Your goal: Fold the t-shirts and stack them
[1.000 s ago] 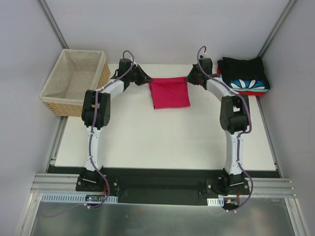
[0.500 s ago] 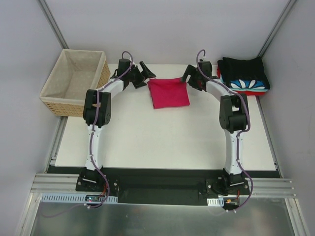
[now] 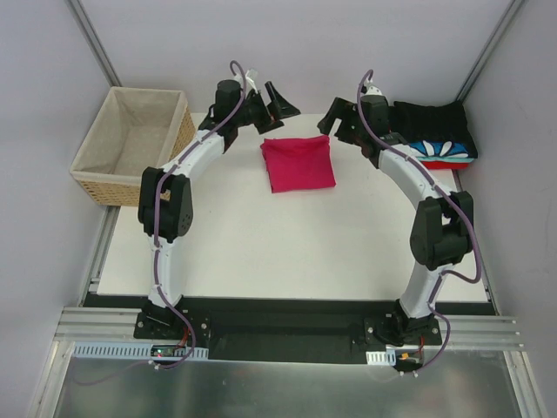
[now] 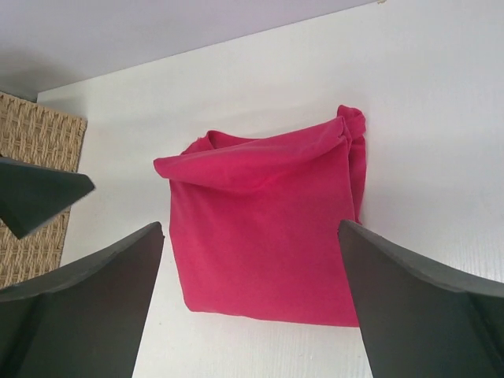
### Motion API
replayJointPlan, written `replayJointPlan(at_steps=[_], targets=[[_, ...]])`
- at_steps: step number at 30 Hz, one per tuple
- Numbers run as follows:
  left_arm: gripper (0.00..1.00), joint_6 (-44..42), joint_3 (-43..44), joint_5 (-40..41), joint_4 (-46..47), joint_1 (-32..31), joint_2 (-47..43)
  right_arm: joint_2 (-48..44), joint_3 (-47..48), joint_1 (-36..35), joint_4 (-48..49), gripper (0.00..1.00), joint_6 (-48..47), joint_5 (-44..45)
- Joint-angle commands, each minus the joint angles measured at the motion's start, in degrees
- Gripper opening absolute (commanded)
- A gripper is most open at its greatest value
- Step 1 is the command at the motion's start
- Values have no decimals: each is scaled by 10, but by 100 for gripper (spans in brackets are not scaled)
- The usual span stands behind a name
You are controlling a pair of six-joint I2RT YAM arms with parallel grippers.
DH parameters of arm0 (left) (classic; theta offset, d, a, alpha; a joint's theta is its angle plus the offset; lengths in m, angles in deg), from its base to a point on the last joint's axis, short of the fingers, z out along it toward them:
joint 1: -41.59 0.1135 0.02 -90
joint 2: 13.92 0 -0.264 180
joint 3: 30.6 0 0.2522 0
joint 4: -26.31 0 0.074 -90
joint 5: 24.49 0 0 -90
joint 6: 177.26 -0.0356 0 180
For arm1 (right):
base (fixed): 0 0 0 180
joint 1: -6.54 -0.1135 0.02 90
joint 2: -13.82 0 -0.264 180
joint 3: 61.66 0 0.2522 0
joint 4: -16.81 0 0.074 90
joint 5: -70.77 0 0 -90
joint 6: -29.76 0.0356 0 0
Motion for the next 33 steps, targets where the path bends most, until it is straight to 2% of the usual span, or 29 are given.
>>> replayJointPlan(at_steps=[1,3,20,33], targets=[[99,51,-52,-37,67,-27,4,-37,-38,6,9,97,-13,20],[99,65,-78,-42,105,-33,22,-46,-55,9,10,97,-13,21],[99,88,-209,-32,210,-42,109,-17,-60,19,11,97,-8,-11],[99,91,-473,-11,307,-70,26,33,-44,1,22,97,57,-95]])
